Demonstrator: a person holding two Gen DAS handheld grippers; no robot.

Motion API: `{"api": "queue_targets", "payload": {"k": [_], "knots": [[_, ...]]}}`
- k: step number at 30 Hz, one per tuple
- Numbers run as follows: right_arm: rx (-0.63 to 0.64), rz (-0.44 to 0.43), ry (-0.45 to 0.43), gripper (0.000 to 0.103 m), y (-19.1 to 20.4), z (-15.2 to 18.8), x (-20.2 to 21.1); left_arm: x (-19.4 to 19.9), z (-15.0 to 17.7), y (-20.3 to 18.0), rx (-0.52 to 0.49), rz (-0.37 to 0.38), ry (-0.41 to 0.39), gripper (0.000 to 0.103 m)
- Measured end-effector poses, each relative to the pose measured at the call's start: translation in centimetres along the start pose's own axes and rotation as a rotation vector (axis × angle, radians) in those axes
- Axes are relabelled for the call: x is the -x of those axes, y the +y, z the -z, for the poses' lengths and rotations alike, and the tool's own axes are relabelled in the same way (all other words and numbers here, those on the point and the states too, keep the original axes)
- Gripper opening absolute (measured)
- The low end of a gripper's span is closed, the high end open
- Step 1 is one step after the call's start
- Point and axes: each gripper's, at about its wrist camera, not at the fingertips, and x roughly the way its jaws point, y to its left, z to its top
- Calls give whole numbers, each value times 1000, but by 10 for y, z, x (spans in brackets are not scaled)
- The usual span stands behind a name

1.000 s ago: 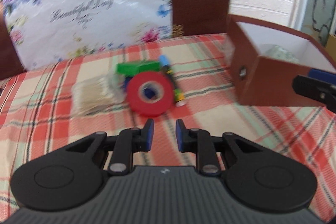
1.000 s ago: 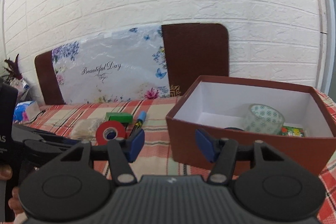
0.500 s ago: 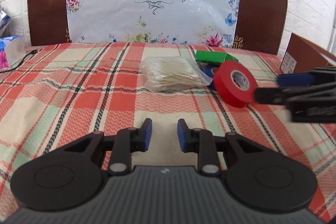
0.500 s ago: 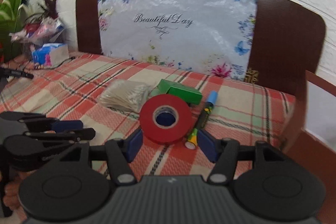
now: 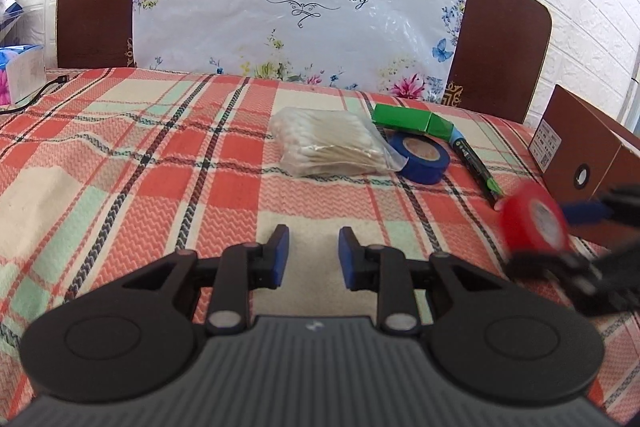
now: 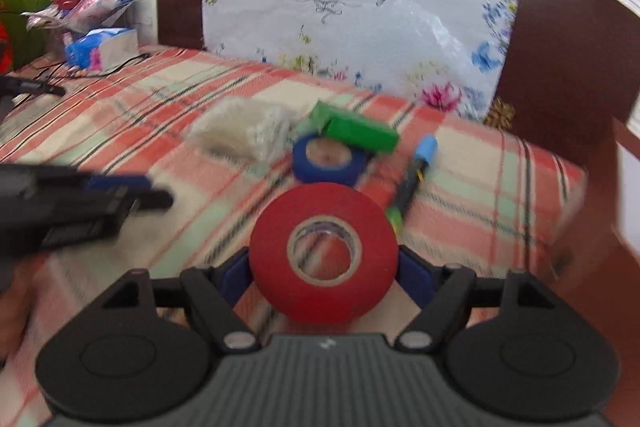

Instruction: Organize objects

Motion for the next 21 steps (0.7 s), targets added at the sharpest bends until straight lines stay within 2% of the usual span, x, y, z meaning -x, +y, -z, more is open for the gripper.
{"api": "queue_targets", "payload": {"k": [3, 4, 5, 7, 11, 14, 17, 19, 21], "knots": [[-10, 4, 63, 78, -6, 31, 28, 0, -3, -5, -29, -7, 18, 30], [-13, 17, 59, 80, -7, 42, 39, 2, -6, -10, -46, -9, 34, 29], [-19, 37, 40, 83, -7, 51, 49, 4, -8, -15, -41, 19, 53, 29], [-29, 55, 14, 82, -8, 66, 65, 14, -15, -29, -3, 126, 84, 29], [-50, 69, -12, 74, -6, 83, 78, 25, -24, -82, -71, 307, 185, 29], [-72, 64, -34, 72, -6, 85, 79, 17, -23, -113, -87, 377, 299, 29], [-93, 69, -45, 73, -8, 83, 75, 5, -18, -135, -133, 371, 365, 30], [-115, 59, -52, 73, -11, 84, 74, 5, -12, -144, -177, 346, 354, 34], [-141, 33, -53, 74, -16, 84, 69, 6, -8, -148, -208, 326, 346, 35]]}}
